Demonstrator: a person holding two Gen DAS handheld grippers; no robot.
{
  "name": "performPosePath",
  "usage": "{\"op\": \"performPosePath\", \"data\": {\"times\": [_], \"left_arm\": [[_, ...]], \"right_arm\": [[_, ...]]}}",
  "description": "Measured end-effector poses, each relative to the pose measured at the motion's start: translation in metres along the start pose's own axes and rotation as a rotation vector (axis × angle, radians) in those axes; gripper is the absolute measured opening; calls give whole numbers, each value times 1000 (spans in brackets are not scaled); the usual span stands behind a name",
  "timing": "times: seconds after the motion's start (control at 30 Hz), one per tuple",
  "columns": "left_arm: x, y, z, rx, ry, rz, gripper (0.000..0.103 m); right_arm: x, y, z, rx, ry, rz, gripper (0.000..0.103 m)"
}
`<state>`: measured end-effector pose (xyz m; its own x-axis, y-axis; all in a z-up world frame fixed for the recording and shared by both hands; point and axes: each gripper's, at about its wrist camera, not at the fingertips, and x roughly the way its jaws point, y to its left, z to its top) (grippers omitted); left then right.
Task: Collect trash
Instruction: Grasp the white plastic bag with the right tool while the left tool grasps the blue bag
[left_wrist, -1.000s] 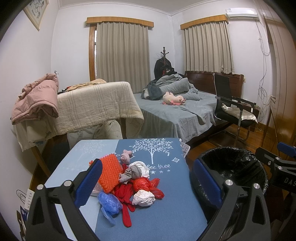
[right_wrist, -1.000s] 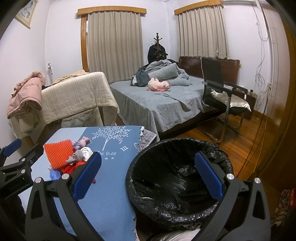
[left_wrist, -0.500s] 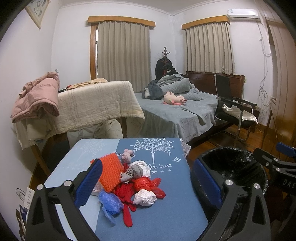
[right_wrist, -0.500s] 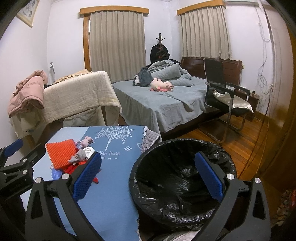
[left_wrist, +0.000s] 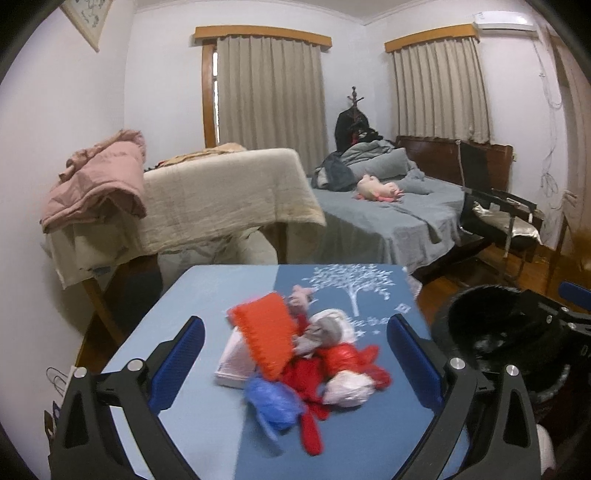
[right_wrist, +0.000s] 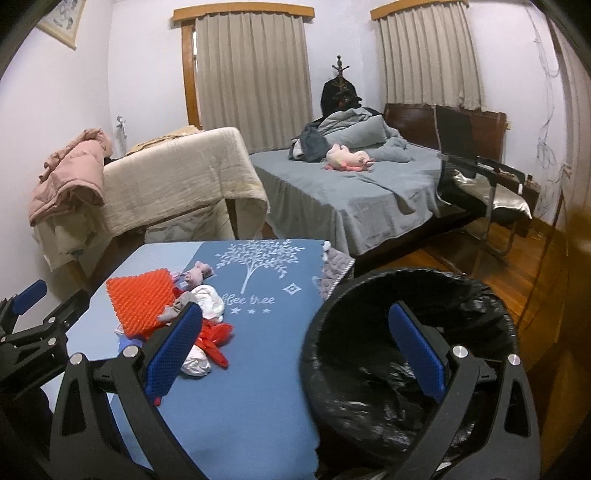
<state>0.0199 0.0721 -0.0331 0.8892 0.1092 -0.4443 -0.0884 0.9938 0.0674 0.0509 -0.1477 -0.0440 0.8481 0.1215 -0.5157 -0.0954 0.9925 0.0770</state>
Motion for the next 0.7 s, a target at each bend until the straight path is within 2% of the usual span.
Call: {"op": "performPosePath", "data": {"times": [0.37,0.53,0.6,0.7], "left_arm": [[36,42,-32,-3,35,78,97],[48,59,-45,-23,63,85,97],[53,66,-49,-34,75,90,97],[57,73,-55,-41,88,101,97]], "right_arm": [[58,41,-24,-32,53,59,98],[81,67,-38,-58,84,85,89],[89,79,-44,-81,94,100,82],[100,94,-52,-99,119,126,79]]}}
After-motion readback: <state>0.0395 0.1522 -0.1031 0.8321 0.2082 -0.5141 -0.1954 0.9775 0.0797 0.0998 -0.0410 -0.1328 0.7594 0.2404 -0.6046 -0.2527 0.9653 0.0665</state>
